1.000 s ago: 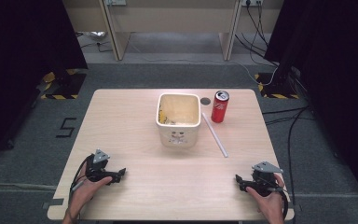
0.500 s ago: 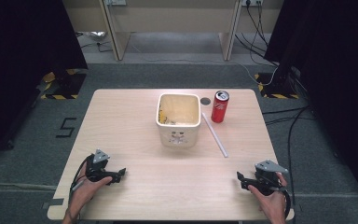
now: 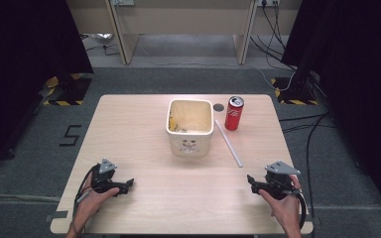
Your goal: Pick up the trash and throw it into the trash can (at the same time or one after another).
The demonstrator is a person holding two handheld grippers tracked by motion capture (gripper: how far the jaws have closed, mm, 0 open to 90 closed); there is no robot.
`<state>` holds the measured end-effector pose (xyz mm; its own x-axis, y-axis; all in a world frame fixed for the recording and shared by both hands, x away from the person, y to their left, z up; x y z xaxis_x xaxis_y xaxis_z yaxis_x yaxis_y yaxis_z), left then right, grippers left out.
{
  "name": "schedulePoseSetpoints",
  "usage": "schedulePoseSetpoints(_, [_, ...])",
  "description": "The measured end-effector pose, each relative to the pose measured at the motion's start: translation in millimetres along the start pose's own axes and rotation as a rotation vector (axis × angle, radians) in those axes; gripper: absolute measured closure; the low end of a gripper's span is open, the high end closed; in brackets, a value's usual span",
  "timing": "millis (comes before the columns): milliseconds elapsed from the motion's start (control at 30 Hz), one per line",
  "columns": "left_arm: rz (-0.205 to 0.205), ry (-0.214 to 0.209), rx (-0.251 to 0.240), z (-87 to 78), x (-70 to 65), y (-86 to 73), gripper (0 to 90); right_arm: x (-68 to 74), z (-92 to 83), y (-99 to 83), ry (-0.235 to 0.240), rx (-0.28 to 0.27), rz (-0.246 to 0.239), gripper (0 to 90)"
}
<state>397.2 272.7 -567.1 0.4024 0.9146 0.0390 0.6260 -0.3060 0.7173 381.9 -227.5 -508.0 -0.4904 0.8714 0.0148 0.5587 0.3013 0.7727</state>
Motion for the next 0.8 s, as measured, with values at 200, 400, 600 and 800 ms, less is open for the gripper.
schedulePoseSetpoints(200, [0.0, 0.0, 0.0, 0.0, 0.0, 0.0, 0.0, 2.9, 4.8, 18.8, 0.008, -0.006, -0.027, 22.3])
schedulePoseSetpoints(400, [0.0, 0.0, 0.0, 0.0, 0.0, 0.0, 0.0, 4.7, 17.1, 40.2, 0.031, 0.001, -0.056, 31.6])
schedulePoseSetpoints(600, [0.0, 0.0, 0.0, 0.0, 0.0, 0.0, 0.0, 6.7, 32.1, 59.8, 0.043, -0.009, -0.068, 40.9])
schedulePoseSetpoints(800, [0.0, 0.0, 0.0, 0.0, 0.0, 0.0, 0.0, 6.1, 51.5, 76.2, 0.055, 0.005, -0.072, 46.4])
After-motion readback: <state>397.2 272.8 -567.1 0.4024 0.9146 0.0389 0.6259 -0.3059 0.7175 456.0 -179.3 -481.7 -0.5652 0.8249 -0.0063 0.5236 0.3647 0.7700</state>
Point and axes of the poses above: each handheld gripper's, and its own axes: z roughly forward along the jaws, y roughly out of its top, x roughly to its left, the point moved 6 cm from there along z, roughly forward along the jaws, and after that the axes turned 5 degrees about y, right-handed, at the moved point
